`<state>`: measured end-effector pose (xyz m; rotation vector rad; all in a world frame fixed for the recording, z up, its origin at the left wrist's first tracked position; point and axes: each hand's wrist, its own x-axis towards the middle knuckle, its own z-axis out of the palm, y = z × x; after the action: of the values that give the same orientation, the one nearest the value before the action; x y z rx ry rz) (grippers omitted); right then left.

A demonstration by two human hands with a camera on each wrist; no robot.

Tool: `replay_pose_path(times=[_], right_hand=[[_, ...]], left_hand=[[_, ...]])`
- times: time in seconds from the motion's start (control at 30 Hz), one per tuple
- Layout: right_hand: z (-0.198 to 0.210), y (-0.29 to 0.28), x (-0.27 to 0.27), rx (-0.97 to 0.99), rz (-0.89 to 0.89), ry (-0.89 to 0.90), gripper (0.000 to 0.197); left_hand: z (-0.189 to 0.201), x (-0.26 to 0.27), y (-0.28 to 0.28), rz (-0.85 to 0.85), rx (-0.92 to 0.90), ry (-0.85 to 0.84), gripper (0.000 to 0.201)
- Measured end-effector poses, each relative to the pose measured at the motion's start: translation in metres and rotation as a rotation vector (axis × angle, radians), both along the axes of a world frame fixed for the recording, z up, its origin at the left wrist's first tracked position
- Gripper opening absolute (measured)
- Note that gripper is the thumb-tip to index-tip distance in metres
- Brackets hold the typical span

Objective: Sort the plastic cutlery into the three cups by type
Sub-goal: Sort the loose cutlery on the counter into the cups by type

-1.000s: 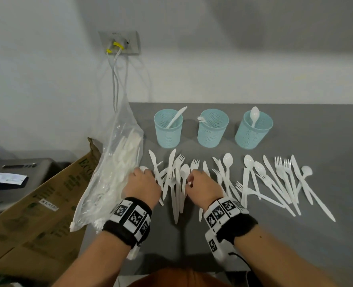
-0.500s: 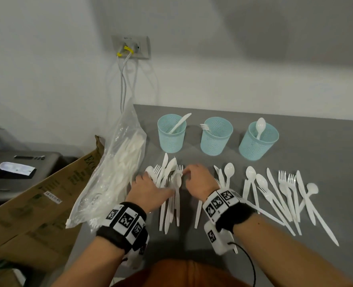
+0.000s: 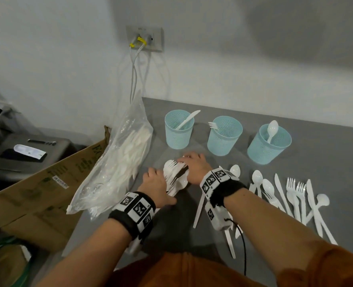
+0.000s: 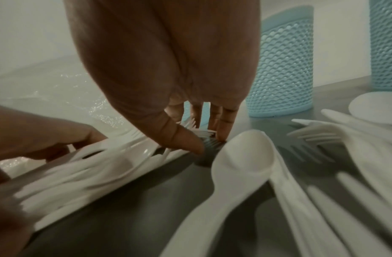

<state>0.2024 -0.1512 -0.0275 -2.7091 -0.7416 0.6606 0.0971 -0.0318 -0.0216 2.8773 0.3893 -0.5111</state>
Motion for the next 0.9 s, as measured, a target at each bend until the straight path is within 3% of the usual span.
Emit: replay_pose_path(times=[0.17,0.43,0.6,0.9], right_hand=[[-0.002,-0.004,0.000,-0.001,-0.032,0.001,0.050],[0.008,-0.005,-0.001,-0.024,-0.014,0.020,0.050],[0.009,-0.006,0.003,-0.087,-0.015,0.007,0.052],[0.010,-0.020,0.001,-0.098,-0.041,-0.005,0.033]], left_hand=[[0.000,0.009,0.002,-0.002,-0.067,0.025,0.091],[-0.001,0.018,0.007,-0.004,-0.120,0.020,0.083],[0.001,0.025,0.008,0.002,-0.121,0.014,0.071],[0.001,0.033,0.000,-0.091,-0.129,-0.029,0.047]])
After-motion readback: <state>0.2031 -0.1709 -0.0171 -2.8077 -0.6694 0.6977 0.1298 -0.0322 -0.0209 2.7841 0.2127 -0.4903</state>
